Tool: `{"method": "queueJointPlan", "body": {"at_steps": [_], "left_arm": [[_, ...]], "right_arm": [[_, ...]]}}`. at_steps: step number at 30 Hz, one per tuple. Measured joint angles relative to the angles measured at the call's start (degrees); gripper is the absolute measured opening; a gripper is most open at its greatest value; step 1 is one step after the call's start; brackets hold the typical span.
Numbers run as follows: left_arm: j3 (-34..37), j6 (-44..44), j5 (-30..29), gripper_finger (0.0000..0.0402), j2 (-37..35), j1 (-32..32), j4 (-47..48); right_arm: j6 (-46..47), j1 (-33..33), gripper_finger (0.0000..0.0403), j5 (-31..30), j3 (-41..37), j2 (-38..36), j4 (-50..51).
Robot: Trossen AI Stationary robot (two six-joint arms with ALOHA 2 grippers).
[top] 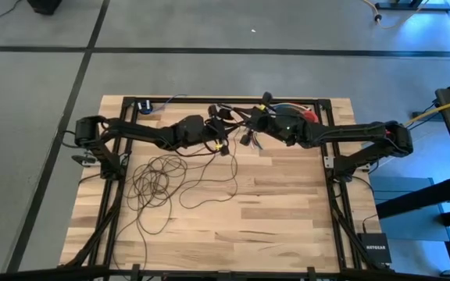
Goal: Coiling cords
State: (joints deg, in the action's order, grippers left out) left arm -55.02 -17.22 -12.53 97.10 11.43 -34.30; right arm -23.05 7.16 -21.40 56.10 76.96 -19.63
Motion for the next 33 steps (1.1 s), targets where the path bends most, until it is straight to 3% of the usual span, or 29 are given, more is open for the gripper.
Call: {"method": "queueJointPlan", "body": {"at_steps": [12,24,29,33], "left_arm": [[0.4,-1.5,-1.6,0.002,-0.1,0.4,4.0],[0.4,-2.5,-2.6,0.0112,-0.1,0.3,4.3],[0.4,-2.6,-2.6,0.0114,-0.1,0.4,6.0],[0.4,-3.4,-2.6,0.0088,-0.1,0.4,6.9]], "right_arm": [[0.1,-0.1,0.0001,0.4,0.6,-1.7,3.6],[-0.2,-0.1,0.0001,0.0,0.4,-4.3,7.0],[-0.4,-0.1,0.0001,-0.1,0.4,-4.8,7.3],[-1.0,-0.1,0.0001,-0.1,0.4,-5.0,7.4]]}}
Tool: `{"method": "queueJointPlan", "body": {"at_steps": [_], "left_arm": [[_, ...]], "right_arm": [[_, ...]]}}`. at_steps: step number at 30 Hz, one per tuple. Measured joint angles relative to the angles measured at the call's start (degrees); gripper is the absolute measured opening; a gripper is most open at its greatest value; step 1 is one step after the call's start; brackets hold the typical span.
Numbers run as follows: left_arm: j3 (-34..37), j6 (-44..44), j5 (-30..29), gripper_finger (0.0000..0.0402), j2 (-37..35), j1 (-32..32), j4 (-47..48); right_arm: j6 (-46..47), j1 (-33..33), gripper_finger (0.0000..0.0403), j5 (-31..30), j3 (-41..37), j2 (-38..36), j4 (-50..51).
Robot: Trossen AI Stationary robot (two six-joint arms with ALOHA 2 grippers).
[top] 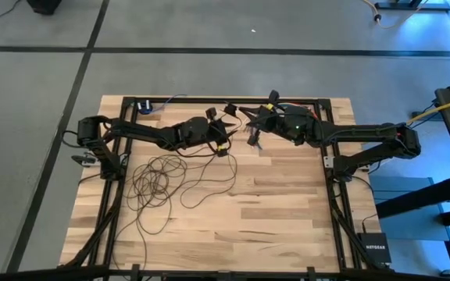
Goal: Coiling cords
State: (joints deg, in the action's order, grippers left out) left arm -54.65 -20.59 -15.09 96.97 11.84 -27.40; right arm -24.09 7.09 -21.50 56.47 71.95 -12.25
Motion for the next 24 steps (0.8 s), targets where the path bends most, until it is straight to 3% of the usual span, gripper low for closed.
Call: {"method": "queueJointPlan", "body": {"at_steps": [6,14,19,24], "left_arm": [[0.0,-2.3,0.0,0.0009,0.0,0.1,3.7],[-0.1,-2.1,-5.1,0.0003,-0.2,2.3,7.9],[-0.1,-2.7,-5.2,0.0004,-0.3,4.3,8.0],[-0.1,-2.5,-5.5,0.0002,-4.4,6.1,14.4]], "right_arm": [[-0.5,0.0,0.0001,-0.5,0.0,-0.7,0.1],[1.4,0.0,0.0001,3.9,-0.1,-4.8,5.1],[3.7,0.0,0.0001,7.1,-0.1,-5.9,10.7],[4.0,0.0,0.0001,7.1,-0.1,-6.2,18.2]]}}
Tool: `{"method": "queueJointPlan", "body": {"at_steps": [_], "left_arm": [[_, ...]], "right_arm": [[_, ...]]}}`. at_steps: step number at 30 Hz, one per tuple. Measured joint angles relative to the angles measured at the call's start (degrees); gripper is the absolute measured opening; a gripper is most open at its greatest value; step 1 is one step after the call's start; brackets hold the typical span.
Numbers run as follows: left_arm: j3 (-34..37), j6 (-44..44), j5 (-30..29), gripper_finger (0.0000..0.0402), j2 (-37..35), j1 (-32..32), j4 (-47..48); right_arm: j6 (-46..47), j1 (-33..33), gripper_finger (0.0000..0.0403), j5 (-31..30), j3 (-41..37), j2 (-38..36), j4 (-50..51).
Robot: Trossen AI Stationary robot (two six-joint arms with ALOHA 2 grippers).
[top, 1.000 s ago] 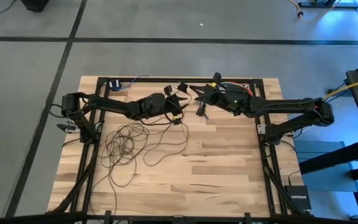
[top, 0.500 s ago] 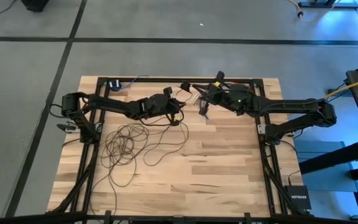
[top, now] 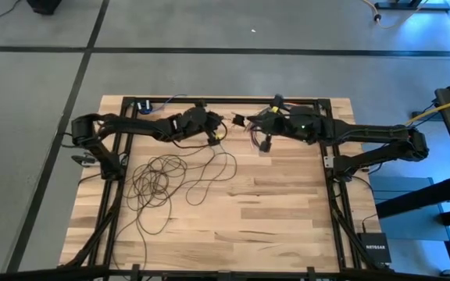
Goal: Coiling cords
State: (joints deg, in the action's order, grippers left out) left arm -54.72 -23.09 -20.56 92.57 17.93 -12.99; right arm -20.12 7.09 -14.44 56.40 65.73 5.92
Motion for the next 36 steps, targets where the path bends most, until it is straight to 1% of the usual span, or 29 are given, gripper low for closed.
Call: {"method": "queueJointPlan", "body": {"at_steps": [5,9,11,18,19,21,23,25,28,30,36], "left_arm": [[0.0,0.4,0.2,0.0001,-6.6,1.1,6.9],[0.0,1.2,4.3,0.0001,-11.5,1.3,9.7],[0.0,1.4,6.1,0.0001,-13.6,1.2,10.8],[0.0,1.4,6.8,0.0001,-18.3,2.3,12.5],[0.0,1.6,7.5,0.0001,-18.5,2.5,12.5],[0.0,2.8,11.6,0.0,-19.3,2.9,12.4],[0.0,4.4,15.5,0.0,-20.1,2.9,11.2],[0.0,6.4,17.5,0.0,-20.9,2.4,9.3],[0.0,9.2,19.5,0.0,-21.7,1.5,4.1],[0.0,11.0,20.8,0.0,-21.8,0.9,0.6],[0.0,12.9,21.9,0.0,-21.0,-1.0,-2.0]], "right_arm": [[0.0,0.0,0.0001,-2.1,0.0,0.0,5.7],[0.0,0.1,0.0001,-5.8,0.0,0.0,8.9],[0.0,0.1,0.0001,-6.0,0.0,0.0,10.0],[0.4,0.0,0.0001,-5.4,0.0,0.1,12.4],[0.4,0.0,0.0001,-5.6,0.0,0.1,12.4],[0.4,0.1,0.0001,-6.0,0.0,0.1,12.7],[0.4,0.2,0.0001,-6.3,0.0,0.6,12.7],[0.4,0.2,0.0001,-7.0,0.0,1.5,12.9],[0.4,0.2,0.0001,-7.1,0.1,3.6,11.8],[0.2,0.2,0.0001,-8.3,0.1,5.2,9.6],[-1.8,0.2,0.0001,-11.0,0.0,8.3,2.8]]}}
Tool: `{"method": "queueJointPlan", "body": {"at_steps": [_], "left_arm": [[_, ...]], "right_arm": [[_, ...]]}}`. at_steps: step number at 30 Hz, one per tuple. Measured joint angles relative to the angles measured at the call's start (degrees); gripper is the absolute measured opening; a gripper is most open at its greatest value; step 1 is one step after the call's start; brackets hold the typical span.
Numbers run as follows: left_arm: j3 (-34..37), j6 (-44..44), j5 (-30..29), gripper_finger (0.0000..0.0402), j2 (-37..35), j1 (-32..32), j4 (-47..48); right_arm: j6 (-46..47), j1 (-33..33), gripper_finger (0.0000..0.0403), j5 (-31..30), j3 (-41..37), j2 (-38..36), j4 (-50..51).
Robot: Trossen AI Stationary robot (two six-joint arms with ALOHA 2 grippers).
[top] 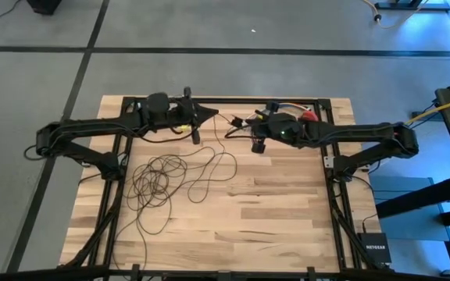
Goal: Coiling cords
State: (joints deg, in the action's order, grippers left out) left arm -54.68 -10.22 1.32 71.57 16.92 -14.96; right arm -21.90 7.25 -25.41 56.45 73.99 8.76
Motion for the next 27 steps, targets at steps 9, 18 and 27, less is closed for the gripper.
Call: {"method": "queueJointPlan", "body": {"at_steps": [9,18,27], "left_arm": [[0.0,2.6,0.2,0.0,4.4,-1.6,-6.1],[-0.1,4.4,0.1,0.0,10.3,-5.4,-12.0],[-0.1,-0.3,-0.6,0.0,16.3,-6.2,-14.3]], "right_arm": [[-0.9,0.0,0.0001,-1.9,-0.1,4.7,-8.4],[-2.6,0.0,0.0001,-4.4,-0.1,6.1,-19.2],[-2.6,0.0,0.0001,-3.3,-0.1,6.0,-22.5]]}}
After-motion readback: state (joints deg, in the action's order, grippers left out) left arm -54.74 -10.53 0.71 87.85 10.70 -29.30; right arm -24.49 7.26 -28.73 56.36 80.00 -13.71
